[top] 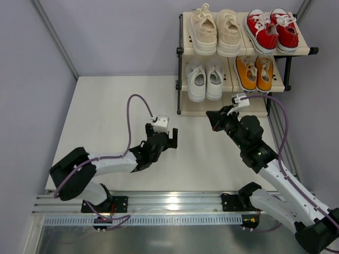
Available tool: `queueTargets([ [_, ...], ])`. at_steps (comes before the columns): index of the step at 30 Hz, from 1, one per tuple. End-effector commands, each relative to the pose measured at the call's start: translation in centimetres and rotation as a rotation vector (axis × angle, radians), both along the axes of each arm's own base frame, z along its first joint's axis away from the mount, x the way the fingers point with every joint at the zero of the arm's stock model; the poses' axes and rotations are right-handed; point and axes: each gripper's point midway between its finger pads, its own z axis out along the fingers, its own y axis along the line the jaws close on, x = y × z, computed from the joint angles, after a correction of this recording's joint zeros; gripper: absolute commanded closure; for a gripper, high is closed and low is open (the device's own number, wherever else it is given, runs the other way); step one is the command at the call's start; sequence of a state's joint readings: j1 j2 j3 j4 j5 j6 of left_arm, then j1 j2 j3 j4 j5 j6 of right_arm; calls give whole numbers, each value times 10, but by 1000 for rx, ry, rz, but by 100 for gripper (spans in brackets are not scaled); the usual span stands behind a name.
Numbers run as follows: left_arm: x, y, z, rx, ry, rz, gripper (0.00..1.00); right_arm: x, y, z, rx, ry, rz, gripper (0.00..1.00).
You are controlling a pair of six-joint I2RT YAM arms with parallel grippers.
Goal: Place and organize the shoes onto the shoe shelf
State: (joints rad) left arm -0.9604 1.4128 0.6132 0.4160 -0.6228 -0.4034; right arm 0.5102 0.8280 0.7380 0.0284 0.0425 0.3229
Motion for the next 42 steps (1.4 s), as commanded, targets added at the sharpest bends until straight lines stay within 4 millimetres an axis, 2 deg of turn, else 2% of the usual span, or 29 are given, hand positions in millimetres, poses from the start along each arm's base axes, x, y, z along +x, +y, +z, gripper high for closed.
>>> queueTargets([
  [1,40,-38,35,-54,-126,-61,5,-14,-12,-20,-52,36,-11,96],
  [2,50,-47,18,-34,-103,-74,5,-16,-14,-23,-53,38,-13,96],
  [5,81,-55,18,-30,-130,-65,6,-23,-18,-32,-57,47,-16,96],
  [6,90,-56,1,-7,-113,-67,5,-26,-17,-35,-56,52,-2,96],
  [7,97,-59,-3,1,-113,-68,5,-28,-17,-36,-57,55,4,96],
  [8,107,-64,4,-17,-128,-62,5,-29,-17,-37,-59,59,7,96],
  [9,118,-63,-11,-3,-109,-49,5,-31,-16,-41,-63,71,15,96],
  [10,124,-64,-12,-8,-109,-42,5,-33,-17,-42,-62,68,19,96],
  [11,135,-70,-4,-29,-124,-39,4,-35,-17,-44,-65,70,23,96],
  [12,142,-71,-18,-13,-94,-45,4,-35,-17,-46,-64,70,20,96],
  [16,164,-84,-14,-58,-115,-32,4,-38,-20,-59,-78,85,16,96],
  [17,172,-91,-3,-85,-128,-24,4,-39,-21,-60,-81,87,16,96],
  [20,183,-90,-22,-37,-60,33,7,-40,-21,-67,-88,101,16,96],
  [21,193,-96,-10,-52,-71,42,9,-40,-22,-68,-89,102,15,96],
  [22,193,-94,-27,-10,-22,48,12,-41,-21,-68,-86,102,17,96],
  [23,197,-95,-28,-9,-9,57,17,-41,-21,-67,-83,102,20,96],
  [24,203,-98,-21,-19,-12,62,19,-41,-21,-67,-82,103,20,96],
  [25,204,-95,-31,1,22,67,23,-41,-20,-67,-82,103,20,96],
  [26,207,-92,-33,-11,34,81,32,-41,-20,-68,-83,105,21,96],
  [31,208,-84,-36,-41,62,93,53,-39,-20,-66,-84,103,20,96],
  [34,204,-84,-38,-44,72,78,75,-36,-18,-63,-82,101,23,96],
  [42,185,-79,-37,-85,91,46,96,-29,-13,-49,-82,83,30,96],
])
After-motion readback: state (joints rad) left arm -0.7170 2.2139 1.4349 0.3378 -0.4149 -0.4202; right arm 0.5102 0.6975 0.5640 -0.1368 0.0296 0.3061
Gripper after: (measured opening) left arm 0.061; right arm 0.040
